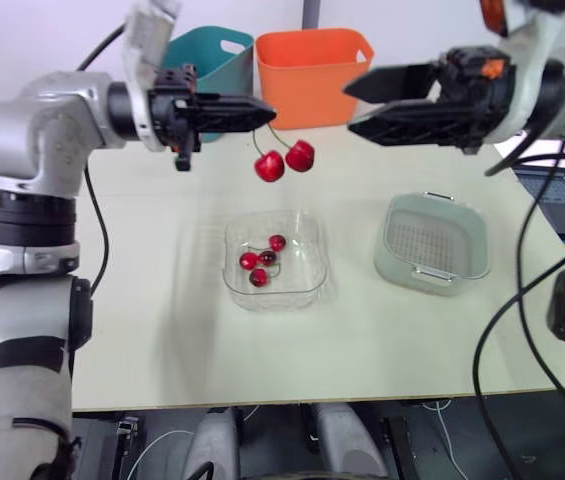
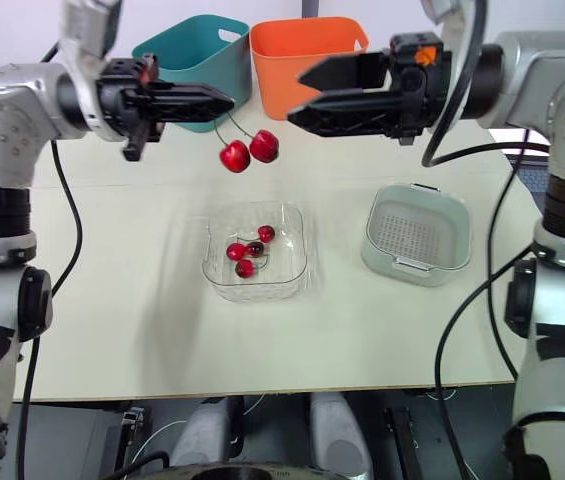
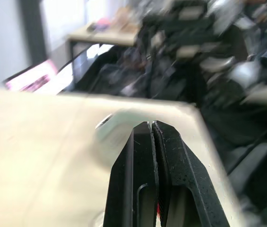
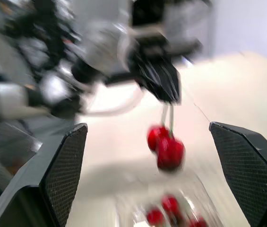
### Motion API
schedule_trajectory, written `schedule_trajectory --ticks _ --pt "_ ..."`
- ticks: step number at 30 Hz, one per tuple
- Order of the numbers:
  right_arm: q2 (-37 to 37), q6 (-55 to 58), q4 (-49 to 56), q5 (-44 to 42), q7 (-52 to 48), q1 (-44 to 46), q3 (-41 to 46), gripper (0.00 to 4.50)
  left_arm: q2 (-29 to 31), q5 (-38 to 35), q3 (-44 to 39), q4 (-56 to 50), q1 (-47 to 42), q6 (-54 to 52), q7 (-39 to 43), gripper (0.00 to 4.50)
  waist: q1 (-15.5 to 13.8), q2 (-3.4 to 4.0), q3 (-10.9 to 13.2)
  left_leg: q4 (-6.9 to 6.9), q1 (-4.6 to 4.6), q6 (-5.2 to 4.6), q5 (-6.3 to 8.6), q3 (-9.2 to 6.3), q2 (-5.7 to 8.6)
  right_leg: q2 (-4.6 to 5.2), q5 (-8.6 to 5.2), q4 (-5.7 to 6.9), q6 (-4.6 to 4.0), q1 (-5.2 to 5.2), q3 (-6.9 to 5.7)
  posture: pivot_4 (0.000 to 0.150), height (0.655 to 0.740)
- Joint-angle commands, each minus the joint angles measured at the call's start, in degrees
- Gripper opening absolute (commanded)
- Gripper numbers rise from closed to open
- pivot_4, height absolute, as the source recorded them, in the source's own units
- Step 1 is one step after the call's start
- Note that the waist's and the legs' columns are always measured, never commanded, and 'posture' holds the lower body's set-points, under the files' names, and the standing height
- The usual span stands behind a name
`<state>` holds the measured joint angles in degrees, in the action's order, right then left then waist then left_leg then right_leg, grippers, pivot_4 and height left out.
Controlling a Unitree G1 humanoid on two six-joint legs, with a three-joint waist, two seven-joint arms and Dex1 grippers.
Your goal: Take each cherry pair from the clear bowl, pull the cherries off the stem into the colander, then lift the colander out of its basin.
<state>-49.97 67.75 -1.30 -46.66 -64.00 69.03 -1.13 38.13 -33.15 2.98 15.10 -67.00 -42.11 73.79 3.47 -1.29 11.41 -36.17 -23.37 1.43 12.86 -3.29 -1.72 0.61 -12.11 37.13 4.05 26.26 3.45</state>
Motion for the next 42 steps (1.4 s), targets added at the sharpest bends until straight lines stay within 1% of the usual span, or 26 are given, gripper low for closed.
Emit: schedule_trajectory --ticks 1,4,8,15,29,41,42 --pt "-1.47 3.42 3.11 1.87 1.82 1.17 -2.67 4.45 -0.12 2.81 0.24 0.22 -1.23 2.9 -0.77 0.0 0.35 0.0 0.0 0.0 0.01 0.0 0.0 0.01 0.0 -0.01 -0.01 0.02 0.0 0.01 0.02 0.15 0.74" --pt "-0.57 5.59 4.08 3.2 4.06 1.17 -4.71 4.45 -1.06 3.9 0.5 1.09 -1.54 4.35 -0.32 0.0 0.48 0.01 0.0 0.01 -0.01 0.0 0.0 0.01 0.0 -0.01 -0.01 0.03 0.01 0.05 0.02 0.15 0.74" --pt "2.1 3.47 2.27 7.83 6.88 0.61 -8.5 4.45 -3.37 6.32 1.68 2.52 -0.9 7.75 -0.01 0.0 0.43 0.0 0.0 -0.01 -0.01 0.0 0.0 0.01 0.0 -0.01 -0.01 0.03 0.01 0.02 0.02 0.15 0.74" --pt "5.92 1.58 -0.13 11.62 7.79 1.46 -10.7 4.45 -5.25 8.87 2.32 4.16 -1.05 9.89 -0.42 0.0 0.44 0.0 0.0 -0.01 -0.07 0.0 0.0 0.01 0.0 0.0 0.01 0.01 -0.01 0.06 0.03 0.15 0.74" --pt "11.69 1.32 -0.92 14.46 8.31 2.2 -10.76 4.45 -5.49 9.03 2.08 0.97 0.44 8.47 -1.45 0.0 0.44 0.0 0.0 -0.02 -0.06 -0.01 0.0 0.0 0.0 0.0 0.04 0.06 -0.06 0.06 0.03 0.15 0.74" --pt "13.51 0.26 -3.16 15.24 7.49 2.14 -11.21 4.45 -5.79 7.83 1.4 -0.35 0.38 7.75 -0.82 0.0 0.49 0.0 0.0 -0.02 -0.05 -0.01 0.0 0.0 0.0 0.0 0.05 0.06 -0.06 0.05 0.03 0.15 0.74" --pt "13.54 0.26 -3.28 15.25 7.44 2.14 -11.16 4.26 -5.72 7.88 1.36 -0.34 0.45 7.76 -0.84 0.0 0.49 0.0 0.0 -0.02 -0.05 -0.01 0.0 0.0 0.0 0.0 0.05 0.06 -0.06 0.05 0.03 0.15 0.74"
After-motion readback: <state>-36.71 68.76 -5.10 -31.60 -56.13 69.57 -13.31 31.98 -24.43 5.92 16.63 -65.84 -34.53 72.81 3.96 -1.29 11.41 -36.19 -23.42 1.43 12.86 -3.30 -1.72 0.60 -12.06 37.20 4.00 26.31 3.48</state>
